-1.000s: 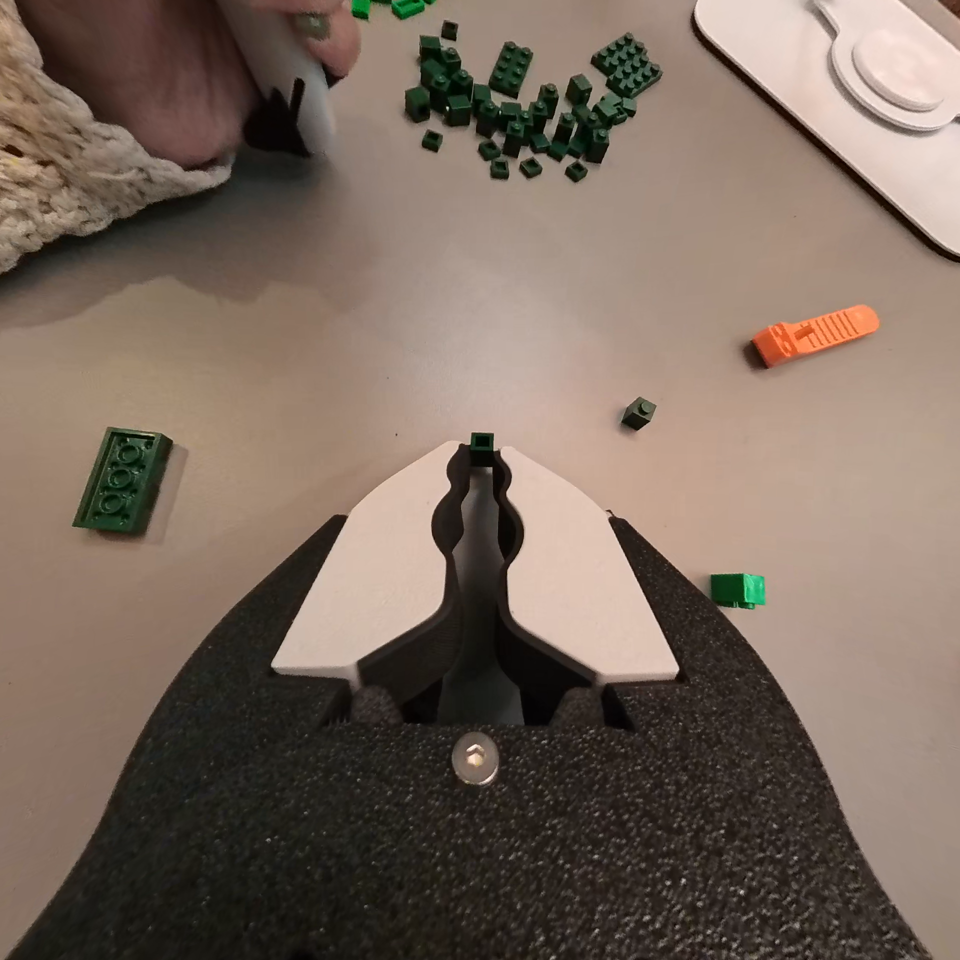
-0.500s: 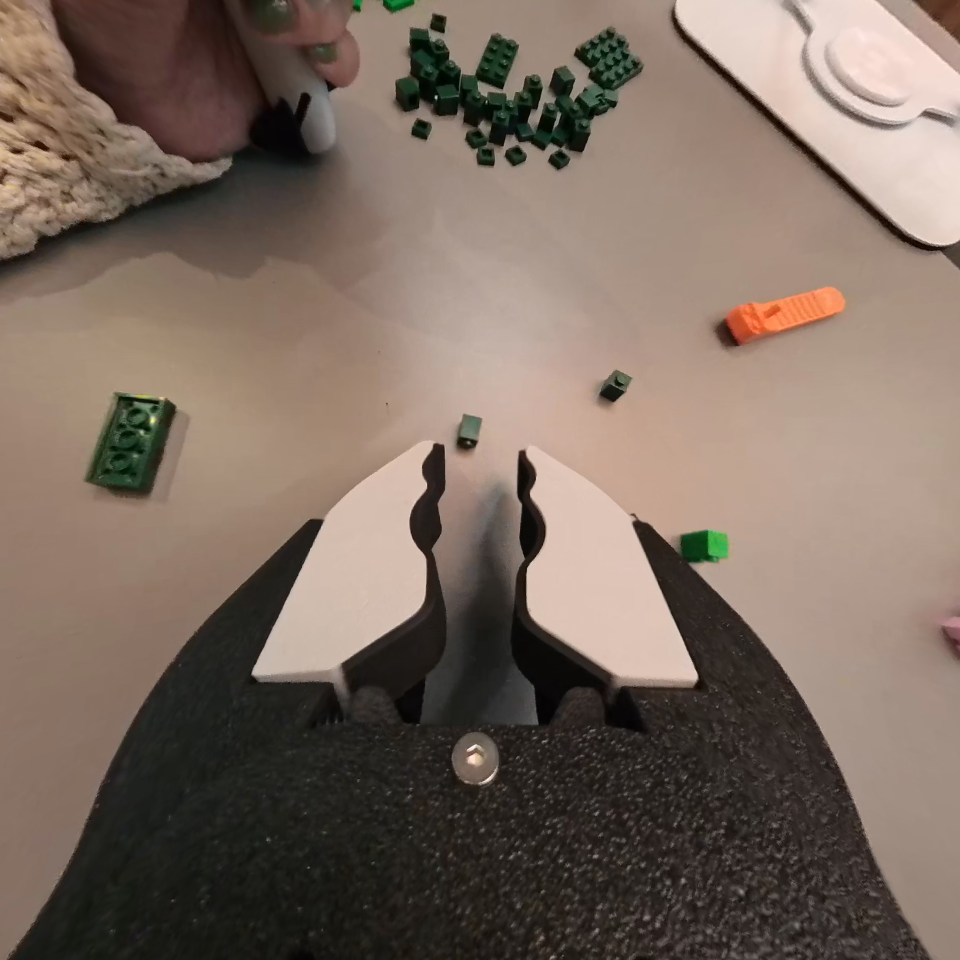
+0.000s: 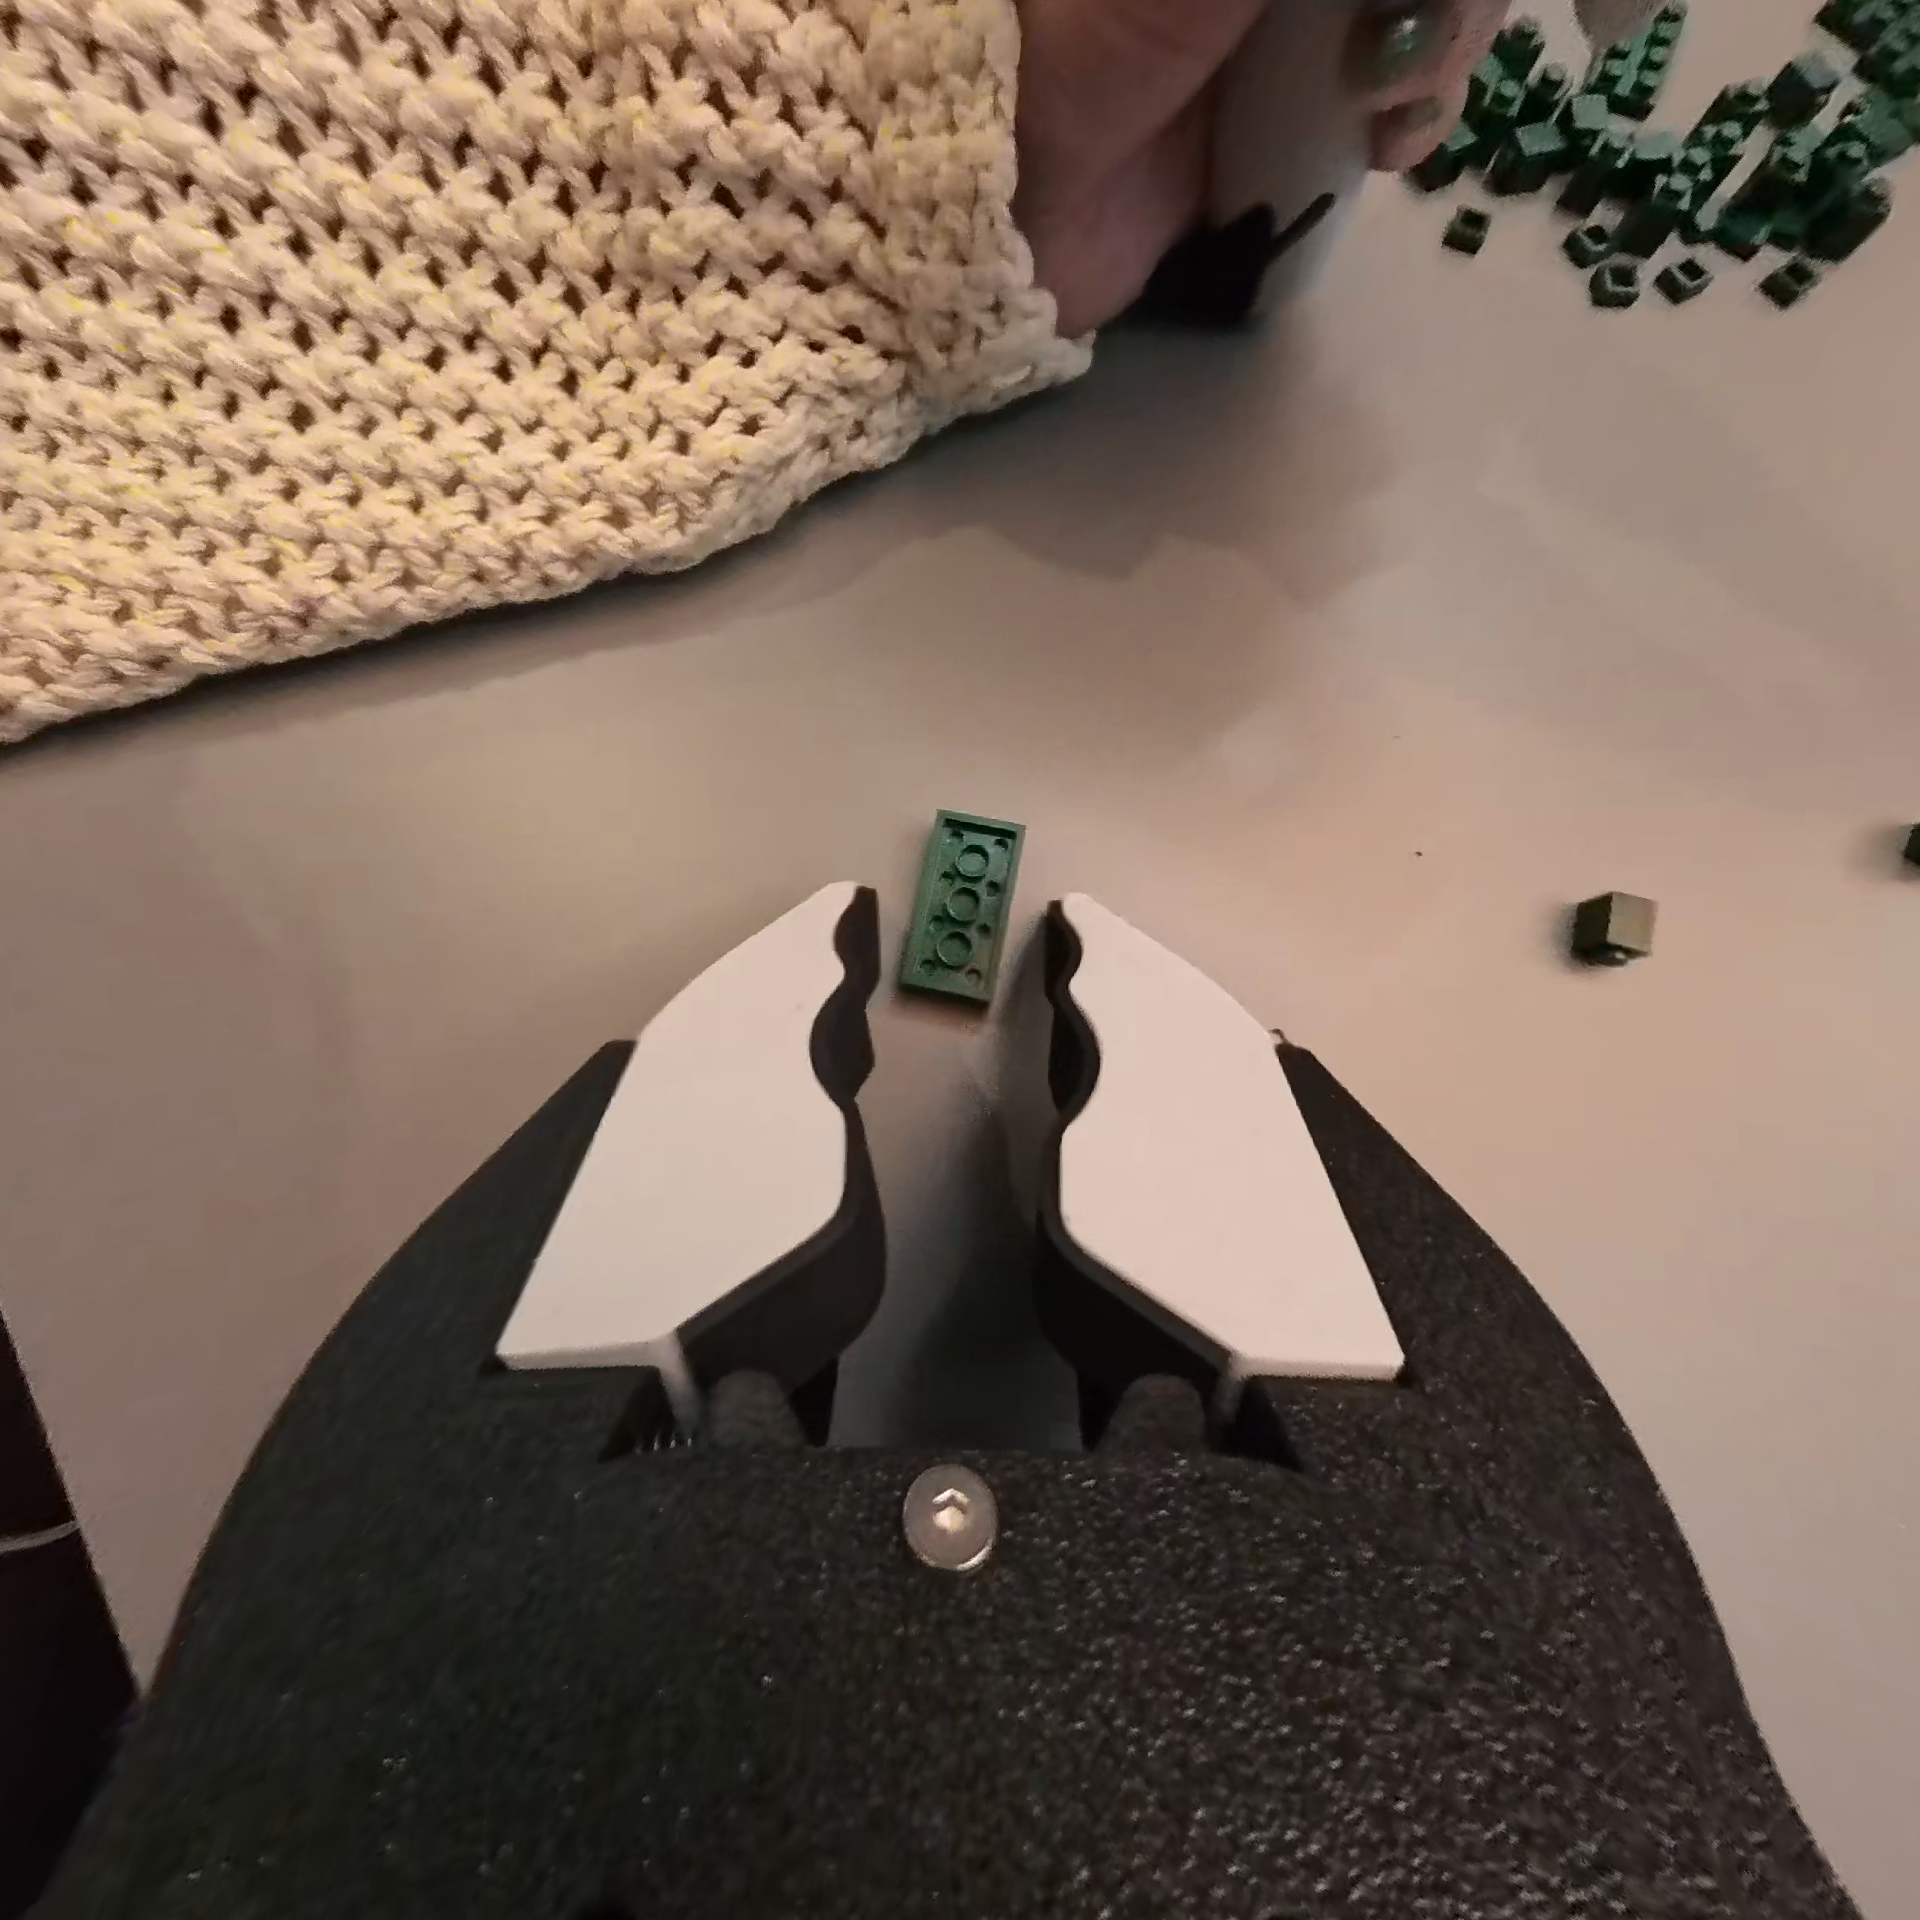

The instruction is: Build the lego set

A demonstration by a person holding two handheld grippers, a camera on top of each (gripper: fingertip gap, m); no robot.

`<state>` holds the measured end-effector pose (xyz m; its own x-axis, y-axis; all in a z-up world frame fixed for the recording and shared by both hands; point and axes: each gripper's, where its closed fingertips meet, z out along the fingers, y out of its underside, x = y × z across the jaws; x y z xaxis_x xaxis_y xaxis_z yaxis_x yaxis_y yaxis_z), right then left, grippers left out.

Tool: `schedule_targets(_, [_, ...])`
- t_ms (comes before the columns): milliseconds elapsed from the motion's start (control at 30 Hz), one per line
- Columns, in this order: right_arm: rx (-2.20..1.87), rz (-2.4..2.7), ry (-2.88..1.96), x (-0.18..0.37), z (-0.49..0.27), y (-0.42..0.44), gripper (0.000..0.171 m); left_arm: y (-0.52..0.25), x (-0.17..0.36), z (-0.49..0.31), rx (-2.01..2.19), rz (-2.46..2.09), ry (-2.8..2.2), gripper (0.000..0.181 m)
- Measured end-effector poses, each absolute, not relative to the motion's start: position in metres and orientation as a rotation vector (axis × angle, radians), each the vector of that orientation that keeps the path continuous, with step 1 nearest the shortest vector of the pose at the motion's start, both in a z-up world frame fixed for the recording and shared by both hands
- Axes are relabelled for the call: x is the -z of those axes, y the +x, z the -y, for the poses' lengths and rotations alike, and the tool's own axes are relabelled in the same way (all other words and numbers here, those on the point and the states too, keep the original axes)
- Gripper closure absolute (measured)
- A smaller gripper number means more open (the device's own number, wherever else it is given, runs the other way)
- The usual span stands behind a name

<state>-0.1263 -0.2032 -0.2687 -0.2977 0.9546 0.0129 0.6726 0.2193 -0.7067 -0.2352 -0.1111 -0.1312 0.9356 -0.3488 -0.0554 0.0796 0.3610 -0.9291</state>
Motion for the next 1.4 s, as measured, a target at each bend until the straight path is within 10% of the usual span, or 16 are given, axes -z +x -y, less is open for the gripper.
schedule_targets(833, [-0.62,1.881,-1.496,0.261,0.032,-0.075,0.155,-0.166,0.157,0.111,0.293,-0.288,-1.514,0.164])
schedule_targets(1033, [-0.772,1.956,-1.47,0.246,0.049,-0.071,0.126,-0.127,0.161,0.125,0.32,-0.405,-1.693,0.164])
schedule_targets(1200, [-1.335,1.962,-1.079,0.161,0.125,-0.07,0.146,-0.084,0.193,0.142,0.433,-0.634,-1.951,0.164])
schedule_targets(1400, [-1.25,2.266,-1.004,0.187,0.158,-0.059,0.144,-0.051,0.213,0.157,0.483,-0.756,-2.067,0.164])
